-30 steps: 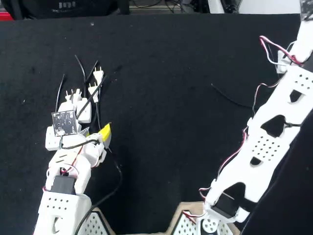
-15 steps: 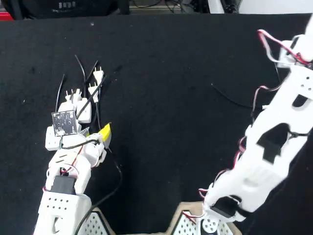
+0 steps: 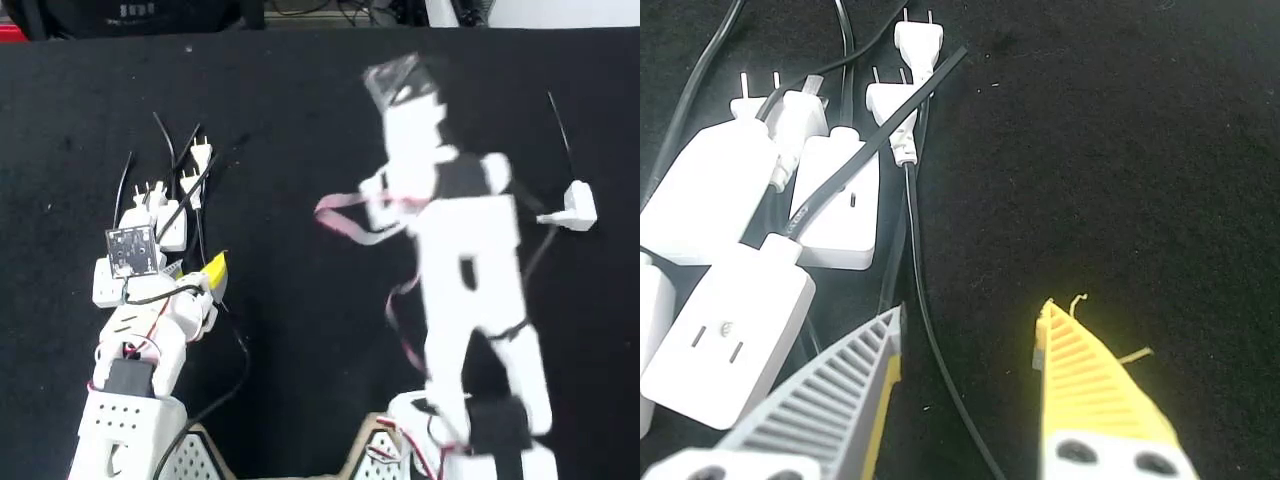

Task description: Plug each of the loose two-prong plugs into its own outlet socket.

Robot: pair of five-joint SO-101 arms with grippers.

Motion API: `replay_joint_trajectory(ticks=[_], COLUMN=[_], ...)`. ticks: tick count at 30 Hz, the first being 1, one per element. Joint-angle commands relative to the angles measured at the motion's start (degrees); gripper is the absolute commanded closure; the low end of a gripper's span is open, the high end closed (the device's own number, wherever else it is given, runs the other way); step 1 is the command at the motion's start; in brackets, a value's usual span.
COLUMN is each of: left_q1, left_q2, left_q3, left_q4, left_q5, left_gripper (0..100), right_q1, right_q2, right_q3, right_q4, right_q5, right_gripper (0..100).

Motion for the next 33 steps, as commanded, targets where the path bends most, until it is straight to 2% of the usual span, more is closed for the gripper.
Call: replay_joint_trajectory(ticks=[1, 5, 8, 13, 15, 17, 20, 24, 28, 33], left_q1=[-0.6, -0.6, -1.8, -10.7, -14.8, -18.5, -22.4, -23.2, -23.3, -23.3], left_q2=[-0.5, -0.5, -0.5, -0.5, -0.1, 0.1, 0.3, 5.5, 20.0, 45.7], left_q3=[-1.3, -2.6, -5.0, -10.1, -14.6, -19.5, -26.3, -35.1, -44.1, -58.8], left_q4=[0.2, 2.7, 6.2, 9.3, 12.3, 15.8, 22.5, 28.8, 31.1, 39.8], left_q5=[-0.1, -0.1, -0.2, -0.4, -4.5, -7.8, -8.8, -15.1, -20.9, -29.4], left_gripper=[78, 78, 78, 78, 78, 78, 78, 78, 78, 77], right_q1=[-6.0, -8.4, -10.2, -12.9, -13.9, -14.6, -15.3, -15.1, -15.1, -15.1], right_q2=[-9.6, -14.5, -16.8, -18.0, -18.0, -18.0, -17.9, -17.9, -18.1, -18.0], right_q3=[21.1, 37.1, 46.3, 56.0, 58.2, 59.5, 60.1, 60.2, 60.8, 60.8], right_q4=[-20.3, -37.0, -47.1, -59.0, -62.1, -64.0, -65.1, -65.1, -65.1, -65.1], right_q5=[-6.0, -9.6, -9.4, -9.3, -9.3, -9.3, -9.3, -9.3, -9.3, -9.2], right_gripper=[79.6, 79.8, 79.9, 80.0, 80.0, 79.9, 79.9, 79.9, 79.8, 79.8])
